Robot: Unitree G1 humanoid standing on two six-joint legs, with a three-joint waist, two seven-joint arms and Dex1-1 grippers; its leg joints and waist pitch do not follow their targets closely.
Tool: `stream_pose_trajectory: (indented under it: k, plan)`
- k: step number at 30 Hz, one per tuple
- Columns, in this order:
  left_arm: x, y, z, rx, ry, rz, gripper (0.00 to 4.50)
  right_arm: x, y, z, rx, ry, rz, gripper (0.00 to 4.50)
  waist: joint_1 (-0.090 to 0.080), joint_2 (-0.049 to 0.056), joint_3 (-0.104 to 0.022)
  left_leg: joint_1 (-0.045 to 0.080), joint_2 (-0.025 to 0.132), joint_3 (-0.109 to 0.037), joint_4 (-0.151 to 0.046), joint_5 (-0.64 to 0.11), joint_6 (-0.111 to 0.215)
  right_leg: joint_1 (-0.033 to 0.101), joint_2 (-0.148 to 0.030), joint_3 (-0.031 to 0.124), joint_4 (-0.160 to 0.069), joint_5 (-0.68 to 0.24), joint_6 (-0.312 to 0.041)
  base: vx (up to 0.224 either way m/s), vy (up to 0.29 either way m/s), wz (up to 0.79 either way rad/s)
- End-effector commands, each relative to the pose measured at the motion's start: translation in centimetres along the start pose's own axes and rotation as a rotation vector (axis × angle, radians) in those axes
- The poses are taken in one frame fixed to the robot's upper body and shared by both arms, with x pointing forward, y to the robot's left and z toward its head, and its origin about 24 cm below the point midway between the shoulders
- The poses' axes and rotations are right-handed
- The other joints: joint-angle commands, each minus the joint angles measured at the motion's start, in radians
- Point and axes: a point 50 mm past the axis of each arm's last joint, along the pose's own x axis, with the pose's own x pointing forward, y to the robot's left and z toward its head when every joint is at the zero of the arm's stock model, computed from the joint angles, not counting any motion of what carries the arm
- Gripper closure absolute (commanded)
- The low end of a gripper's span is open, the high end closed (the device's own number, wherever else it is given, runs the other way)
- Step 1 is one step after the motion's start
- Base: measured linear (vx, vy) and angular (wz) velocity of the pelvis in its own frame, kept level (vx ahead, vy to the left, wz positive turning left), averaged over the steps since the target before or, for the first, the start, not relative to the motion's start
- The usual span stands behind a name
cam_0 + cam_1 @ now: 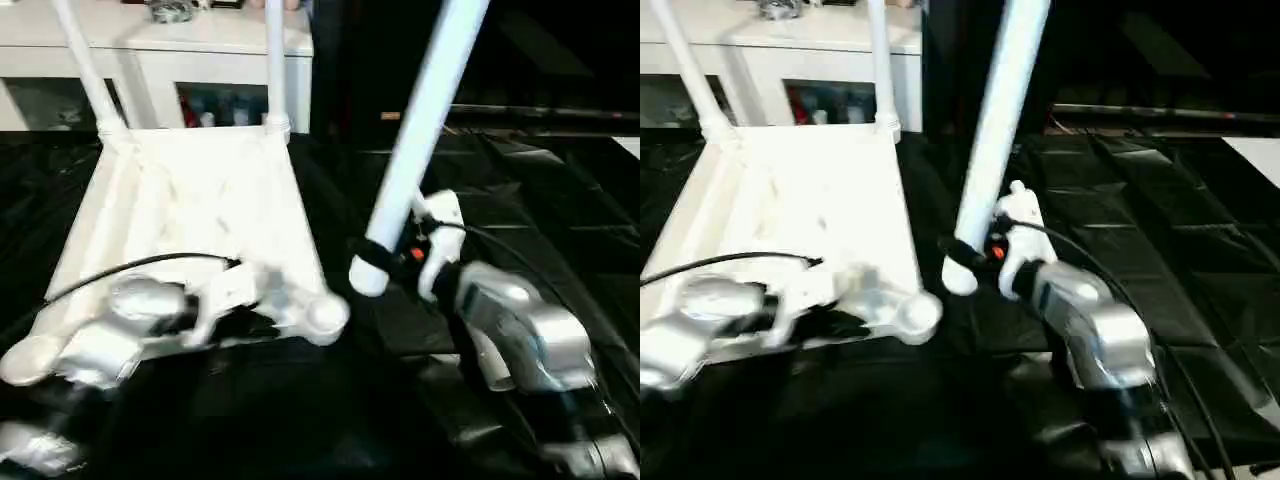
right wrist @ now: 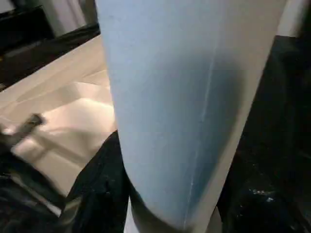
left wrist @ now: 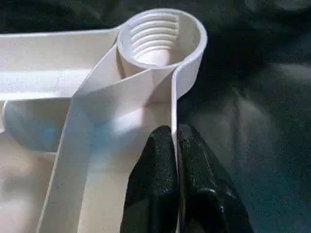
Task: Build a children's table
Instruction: Insert table leg to table base
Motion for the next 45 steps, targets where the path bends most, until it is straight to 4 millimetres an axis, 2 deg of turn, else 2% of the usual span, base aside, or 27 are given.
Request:
stream_pose_trajectory:
  k: [1, 2, 5, 6, 7, 8, 13, 19, 30, 33, 37, 38, 43, 44, 45]
  plan:
    - [1.7, -0.1, 1.5, 0.019, -0.026, -0.018, 4.50, 0.5, -0.2, 0.6, 0.009, 0.044, 0.062, 2.59, -0.006, 0.002, -0.061, 0.029, 0.009, 0.000, -0.082, -0.362, -0.072, 0.028, -0.024, 0.012, -0.081, -0.322, -0.151, 0.000, 0.000, 0.00]
    - [1.7, -0.1, 1.5, 0.019, -0.026, -0.018, 4.50, 0.5, -0.2, 0.6, 0.010, 0.044, 0.062, 2.59, -0.005, 0.000, -0.061, 0.032, 0.009, 0.004, -0.079, -0.353, -0.066, 0.024, -0.022, 0.014, -0.083, -0.306, -0.153, 0.000, 0.000, 0.00]
    - [2.4, 0.1, 1.9, 0.041, -0.028, -0.009, 4.50, 0.8, 0.2, 0.2, 0.016, 0.105, 0.123, 2.59, -0.001, -0.001, -0.063, 0.030, 0.009, 0.006, -0.076, -0.315, -0.054, 0.028, -0.023, 0.015, -0.082, -0.266, -0.159, 0.000, 0.000, 0.00]
    - [2.5, 0.1, 2.0, 0.043, -0.028, -0.011, 4.50, 0.9, 0.2, 0.0, 0.008, 0.117, 0.125, 2.59, 0.000, -0.010, -0.063, 0.028, 0.010, 0.008, -0.076, -0.297, -0.048, 0.030, -0.023, 0.015, -0.081, -0.247, -0.162, 0.000, 0.000, 0.00]
    - [2.5, 0.1, 2.1, 0.044, -0.029, -0.013, 4.50, 0.9, 0.2, -0.1, 0.001, 0.123, 0.125, 2.59, 0.003, -0.005, -0.064, 0.028, 0.010, 0.007, -0.075, -0.281, -0.047, 0.032, -0.025, 0.013, -0.077, -0.234, -0.167, 0.000, 0.000, 0.00]
    - [2.4, 0.1, 2.1, 0.041, -0.019, -0.022, 4.50, 1.0, 0.0, -0.3, -0.004, 0.133, 0.123, 2.59, 0.001, -0.007, -0.064, 0.026, 0.010, 0.007, -0.076, -0.275, -0.047, 0.032, -0.024, 0.013, -0.076, -0.228, -0.168, 0.000, 0.000, 0.00]
    - [2.1, 0.0, 1.8, 0.039, 0.006, -0.037, 4.50, 1.1, -0.2, -0.9, -0.010, 0.169, 0.133, 2.59, 0.000, -0.008, -0.062, 0.028, 0.010, 0.007, -0.077, -0.300, -0.050, 0.030, -0.025, 0.013, -0.080, -0.273, -0.162, 0.000, 0.000, 0.00]
    - [1.8, 0.2, 1.8, 0.040, 0.008, -0.035, 4.50, 1.3, -0.4, -0.6, -0.011, 0.162, 0.132, 2.59, -0.003, -0.009, -0.060, 0.031, 0.011, 0.005, -0.080, -0.346, -0.062, 0.025, -0.025, 0.012, -0.085, -0.322, -0.156, 0.000, 0.000, 0.00]
    - [1.7, 0.4, 1.9, 0.040, 0.006, -0.029, 4.50, 1.1, -0.9, -1.2, 0.022, 0.177, 0.120, 2.59, 0.000, -0.011, -0.061, 0.030, 0.011, 0.007, -0.079, -0.320, -0.055, 0.027, -0.025, 0.013, -0.081, -0.278, -0.167, 0.000, 0.000, 0.00]
    - [1.7, 0.5, 1.8, 0.040, 0.007, -0.027, 4.50, 1.4, -0.9, -1.5, 0.063, 0.146, 0.112, 2.59, -0.001, -0.006, -0.060, 0.030, 0.011, 0.005, -0.080, -0.347, -0.062, 0.025, -0.026, 0.012, -0.084, -0.306, -0.166, 0.000, 0.000, 0.00]
    - [1.6, 0.6, 1.8, 0.042, 0.009, -0.026, 4.50, 1.2, -1.3, -2.2, 0.100, 0.128, 0.088, 2.59, -0.003, -0.007, -0.058, 0.032, 0.011, 0.003, -0.082, -0.376, -0.067, 0.023, -0.026, 0.012, -0.088, -0.340, -0.158, 0.000, 0.000, 0.00]
    - [1.6, 0.6, 1.8, 0.042, 0.010, -0.024, 4.50, 1.1, -1.4, -2.4, 0.120, 0.119, 0.083, 2.59, -0.004, -0.003, -0.059, 0.032, 0.011, 0.002, -0.082, -0.383, -0.068, 0.022, -0.026, 0.012, -0.089, -0.343, -0.157, 0.000, 0.000, 0.00]
    - [1.4, 0.8, 1.9, 0.043, 0.006, -0.011, 4.50, 0.5, -1.7, -3.6, 0.183, 0.083, 0.059, 2.59, -0.003, -0.004, -0.060, 0.032, 0.012, 0.002, -0.083, -0.376, -0.064, 0.023, -0.025, 0.012, -0.087, -0.314, -0.166, 0.000, 0.000, 0.00]
    - [1.4, 0.9, 1.9, 0.044, 0.003, -0.003, 4.50, 0.4, -1.7, -3.9, 0.198, 0.071, 0.059, 2.59, -0.001, 0.011, -0.060, 0.033, 0.011, 0.000, -0.083, -0.381, -0.069, 0.022, -0.026, 0.012, -0.085, -0.313, -0.169, 0.000, 0.000, 0.00]
    - [1.4, 1.0, 2.0, 0.044, 0.001, 0.003, 4.50, 0.3, -1.7, -4.2, 0.208, 0.062, 0.055, 2.59, -0.004, 0.005, -0.059, 0.033, 0.011, 0.003, -0.083, -0.390, -0.069, 0.021, -0.024, 0.012, -0.090, -0.316, -0.167, 0.000, 0.000, 0.00]
